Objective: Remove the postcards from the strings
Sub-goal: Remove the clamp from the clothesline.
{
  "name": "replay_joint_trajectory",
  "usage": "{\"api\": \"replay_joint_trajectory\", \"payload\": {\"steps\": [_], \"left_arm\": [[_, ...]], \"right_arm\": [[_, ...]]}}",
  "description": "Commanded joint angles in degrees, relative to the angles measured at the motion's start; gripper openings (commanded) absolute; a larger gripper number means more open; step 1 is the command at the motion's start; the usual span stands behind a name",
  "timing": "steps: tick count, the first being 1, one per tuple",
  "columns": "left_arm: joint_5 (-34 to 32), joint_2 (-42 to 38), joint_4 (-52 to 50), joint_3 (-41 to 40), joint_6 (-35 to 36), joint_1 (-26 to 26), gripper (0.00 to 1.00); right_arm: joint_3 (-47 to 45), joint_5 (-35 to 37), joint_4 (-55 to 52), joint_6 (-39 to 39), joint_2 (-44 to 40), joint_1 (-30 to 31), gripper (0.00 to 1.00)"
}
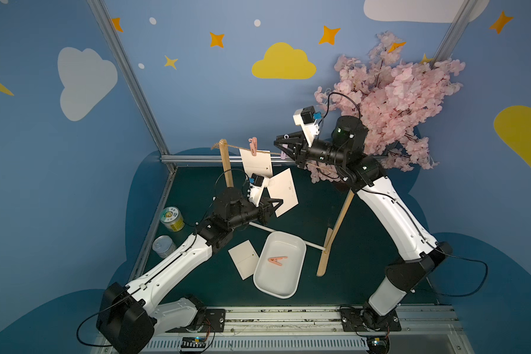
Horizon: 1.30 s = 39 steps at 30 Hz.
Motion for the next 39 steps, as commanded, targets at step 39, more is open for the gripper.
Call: {"api": "replay_joint_trajectory", "payload": {"steps": [39], "left_arm": [[-10.66, -14.49, -12.32, -7.47, -2.54, 0.4, 0.03]], "right_arm": [[-15.4, -8.14, -2.44, -1.92, -18.53, 5.55, 0.0]]}}
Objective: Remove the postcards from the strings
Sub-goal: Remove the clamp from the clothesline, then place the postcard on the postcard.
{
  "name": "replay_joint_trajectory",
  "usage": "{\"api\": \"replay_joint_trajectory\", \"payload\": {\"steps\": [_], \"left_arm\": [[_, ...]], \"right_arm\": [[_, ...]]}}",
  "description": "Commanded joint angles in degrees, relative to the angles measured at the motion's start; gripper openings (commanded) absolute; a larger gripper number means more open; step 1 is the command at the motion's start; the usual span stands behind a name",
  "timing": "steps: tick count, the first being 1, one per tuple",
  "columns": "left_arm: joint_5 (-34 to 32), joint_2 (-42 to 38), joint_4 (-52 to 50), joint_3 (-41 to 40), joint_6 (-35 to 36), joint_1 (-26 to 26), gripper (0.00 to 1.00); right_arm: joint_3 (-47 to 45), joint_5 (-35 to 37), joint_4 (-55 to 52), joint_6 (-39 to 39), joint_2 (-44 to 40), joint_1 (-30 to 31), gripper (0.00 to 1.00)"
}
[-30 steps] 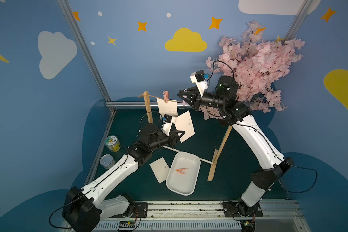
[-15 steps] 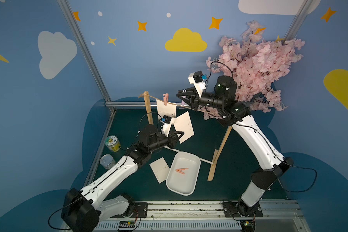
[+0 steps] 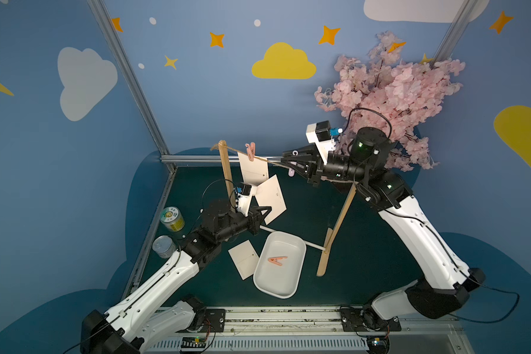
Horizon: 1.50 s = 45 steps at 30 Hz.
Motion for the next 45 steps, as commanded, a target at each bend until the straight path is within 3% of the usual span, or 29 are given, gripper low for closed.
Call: {"api": "replay_joint_trajectory", "payload": {"steps": [1, 7, 13, 20, 25, 42, 45], "left_arm": [[-4.04, -2.99, -5.42, -1.6, -1.95, 0.45, 0.03], [-7.86, -10.9, -13.6, -5.2, -7.55, 0.51, 0.03], [-8.61, -17.69, -23.32, -8.65, -14.05, 0.56, 0.03], [-10.96, -22.26, -33.25, -12.52, -20.28, 0.52, 0.05], [-9.31, -22.51, -34.67, -15.91, -23.59, 0.47, 0.05], [-6.38, -18.45, -24.2, -26.04, -28.78, 0.46, 0.13], [-6.98, -19.01, -24.79, -26.2, -28.56, 0.44, 0.19]], "right_arm": [[-5.44, -1.93, -0.6, 0.85, -4.1, 2.41, 0.0], [-20.15, 7.37, 0.04, 1.03, -11.57, 7.96, 0.0], [-31.58, 11.59, 1.12, 4.71, -15.11, 11.38, 0.0], [-43.07, 12.02, 3.96, 12.0, -10.99, 13.26, 0.0], [-50.37, 13.15, 9.41, 17.07, -6.6, 14.16, 0.0], [-53.7, 17.46, 12.29, 23.2, 9.93, 17.95, 0.0], [-53.52, 19.57, 11.11, 22.88, 10.44, 18.03, 0.2]]}}
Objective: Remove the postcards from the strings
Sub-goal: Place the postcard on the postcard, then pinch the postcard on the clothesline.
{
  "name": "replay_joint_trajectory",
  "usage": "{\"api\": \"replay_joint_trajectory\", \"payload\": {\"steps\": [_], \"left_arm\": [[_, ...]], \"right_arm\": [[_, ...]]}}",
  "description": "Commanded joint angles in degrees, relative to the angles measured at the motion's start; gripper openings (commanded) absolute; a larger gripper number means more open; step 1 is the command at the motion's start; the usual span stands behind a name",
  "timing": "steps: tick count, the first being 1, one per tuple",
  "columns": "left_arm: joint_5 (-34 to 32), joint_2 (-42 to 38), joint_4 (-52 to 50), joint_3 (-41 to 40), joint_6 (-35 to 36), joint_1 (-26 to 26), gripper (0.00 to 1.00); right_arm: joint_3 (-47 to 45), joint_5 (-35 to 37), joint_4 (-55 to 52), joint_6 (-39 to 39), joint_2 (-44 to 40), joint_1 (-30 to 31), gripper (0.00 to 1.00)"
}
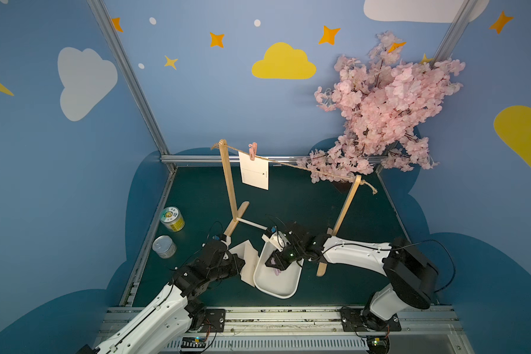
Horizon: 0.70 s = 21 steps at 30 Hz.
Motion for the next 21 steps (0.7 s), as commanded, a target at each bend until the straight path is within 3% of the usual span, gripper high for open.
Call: {"api": "replay_joint_trajectory", "payload": {"steps": [1, 4, 8, 15, 21], "left_arm": [[-0.49, -0.88, 0.67, -0.35, -0.08, 0.26, 0.23], [-1.5, -1.95, -0.78, -0.14, 0.1, 0.16, 0.35], [-2.5, -3.52, -2.92, 0.88, -0.25, 0.1, 0.52], [-4.05, -4.3, -5.29, 5.12, 1.0, 0.22, 0.58], [-5.69, -2.87, -2.21, 10.99, 5.6, 0.21, 0.63]], "right_arm": [[-0.01, 3.15, -0.42, 0.2, 0.09, 0.2, 0.27], [0.58, 5.47, -2.67, -0.53, -0.65, 0.28, 0.37], [2.72, 11.07, -7.88, -1.94, -2.11, 0.53, 0.4], [6.01, 15.18, -13.11, -5.02, -6.7, 1.25, 0.43], [12.38, 18.0, -17.96, -9.09, -13.03, 1.58, 0.53]]}}
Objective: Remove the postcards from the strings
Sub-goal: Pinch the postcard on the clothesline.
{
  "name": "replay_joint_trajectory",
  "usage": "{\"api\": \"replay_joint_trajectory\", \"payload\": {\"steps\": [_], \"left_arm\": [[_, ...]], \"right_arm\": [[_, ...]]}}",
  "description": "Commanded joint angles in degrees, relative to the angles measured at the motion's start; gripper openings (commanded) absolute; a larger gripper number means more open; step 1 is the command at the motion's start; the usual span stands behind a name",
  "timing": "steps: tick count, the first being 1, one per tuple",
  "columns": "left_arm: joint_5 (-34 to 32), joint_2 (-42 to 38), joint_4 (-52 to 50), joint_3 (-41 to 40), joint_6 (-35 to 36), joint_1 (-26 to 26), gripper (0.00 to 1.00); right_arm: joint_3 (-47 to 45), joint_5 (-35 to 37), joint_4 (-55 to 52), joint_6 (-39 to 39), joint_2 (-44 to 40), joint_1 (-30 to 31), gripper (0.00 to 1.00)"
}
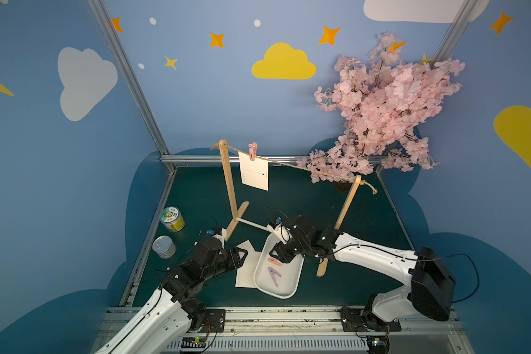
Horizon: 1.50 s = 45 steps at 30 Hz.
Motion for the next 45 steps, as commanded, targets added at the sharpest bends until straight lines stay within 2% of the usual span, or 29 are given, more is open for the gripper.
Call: {"api": "replay_joint_trajectory", "payload": {"steps": [1, 5, 7, 12, 15, 19, 22, 27, 33, 41, 45], "left_arm": [[-1.99, 1.17, 2.65, 4.16, 4.49, 0.25, 0.64], [-3.64, 4.39, 4.42, 10.14, 8.71, 0.38, 0.7], [-4.92, 6.33, 4.25, 13.75, 10.78, 0.65, 0.73], [-4.38, 9.54, 5.26, 21.53, 14.73, 2.81, 0.8], [-1.68, 10.29, 9.67, 23.85, 15.47, 5.76, 0.9], [2.63, 13.77, 12.91, 28.71, 16.57, 9.35, 0.94], [5.42, 16.6, 13.66, 31.74, 17.2, 11.25, 0.99], [9.31, 20.03, 14.41, 35.58, 16.85, 15.05, 0.99], [15.46, 23.63, 16.77, 38.5, 16.16, 18.98, 0.99], [21.33, 28.22, 22.6, 40.13, 17.47, 19.9, 0.99], [22.02, 29.44, 25.08, 39.77, 18.85, 20.24, 0.99]], "right_arm": [[5.01, 2.94, -4.31, -4.11, -3.99, 0.51, 0.55], [9.88, 2.84, -6.63, -6.8, -6.3, 0.93, 0.63], [12.26, 1.87, -7.04, -7.12, -7.27, 1.04, 0.7], [19.14, -3.04, -7.66, -8.34, -8.08, 0.89, 0.75], [24.59, -10.16, -7.21, -8.15, -7.49, -1.16, 0.78], [33.85, -21.56, -7.47, -6.14, -5.31, -5.53, 0.79], [39.87, -23.6, -9.26, -8.14, -4.16, -6.43, 0.8], [49.05, -24.64, -13.43, -11.28, -2.06, -8.36, 0.83], [56.41, -27.94, -13.25, -8.75, 1.26, -12.31, 0.84], [60.45, -35.24, -9.0, -3.0, 5.48, -18.1, 0.84], [63.55, -38.15, -7.9, -0.89, 8.14, -20.11, 0.84]]}}
